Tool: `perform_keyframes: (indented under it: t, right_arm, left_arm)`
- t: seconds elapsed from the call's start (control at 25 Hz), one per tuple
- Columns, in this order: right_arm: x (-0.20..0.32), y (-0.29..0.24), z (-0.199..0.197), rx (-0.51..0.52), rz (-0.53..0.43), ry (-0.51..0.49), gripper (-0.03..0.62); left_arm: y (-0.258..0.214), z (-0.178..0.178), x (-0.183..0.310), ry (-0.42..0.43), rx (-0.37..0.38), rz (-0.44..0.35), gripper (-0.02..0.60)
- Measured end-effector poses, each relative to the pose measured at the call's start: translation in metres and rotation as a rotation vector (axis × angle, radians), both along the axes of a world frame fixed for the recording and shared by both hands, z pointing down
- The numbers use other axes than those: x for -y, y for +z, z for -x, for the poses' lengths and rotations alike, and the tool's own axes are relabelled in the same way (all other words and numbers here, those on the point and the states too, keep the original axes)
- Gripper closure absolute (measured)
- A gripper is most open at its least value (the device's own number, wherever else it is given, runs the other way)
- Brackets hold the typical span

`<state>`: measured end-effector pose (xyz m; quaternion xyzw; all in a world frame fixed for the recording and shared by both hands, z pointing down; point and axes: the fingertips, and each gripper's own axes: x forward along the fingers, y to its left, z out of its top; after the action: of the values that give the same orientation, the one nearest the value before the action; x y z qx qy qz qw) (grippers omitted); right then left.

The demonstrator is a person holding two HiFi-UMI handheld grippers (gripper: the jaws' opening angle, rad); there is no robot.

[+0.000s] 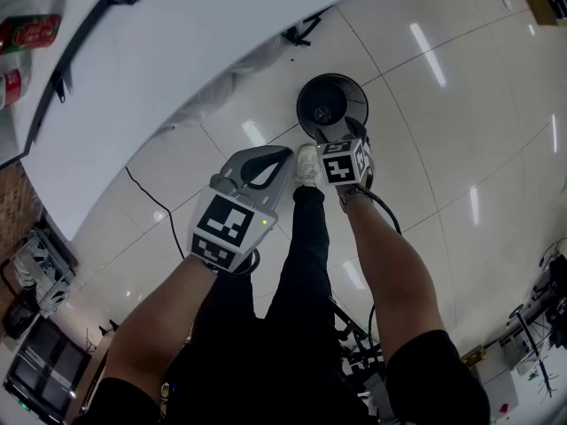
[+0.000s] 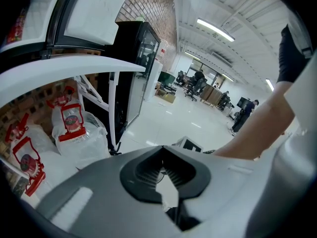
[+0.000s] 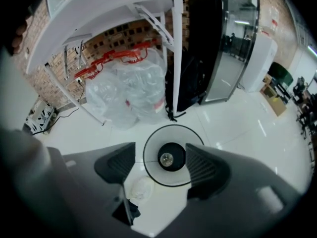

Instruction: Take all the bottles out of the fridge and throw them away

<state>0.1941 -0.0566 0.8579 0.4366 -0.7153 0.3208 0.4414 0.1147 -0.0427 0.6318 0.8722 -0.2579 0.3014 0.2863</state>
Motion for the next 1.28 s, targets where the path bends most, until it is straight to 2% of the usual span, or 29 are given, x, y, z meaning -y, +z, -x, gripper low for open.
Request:
perform_keyframes:
  t: [0.68,1.0,1.28]
  right_arm:
    - [-0.012,-0.05,0.01,0.001,-0.011,-0.038,0.275]
    - [0.0,-0.121,0.027,0.036,-0.086,-0.043,0.276]
    - [0.008,-0.203,0.055,0.095,-0.188,-0.064,0.287]
  left_arm:
    - [-0.047,0.011,0.008,-0.038,-0.026,-0.072,0.578]
    - [-0.091,0.035,0.015,-0.114,-0.039,-0.136,0.578]
    - [-0.132,0.057,0.013,-0.16,-0.049,-0.193,0.578]
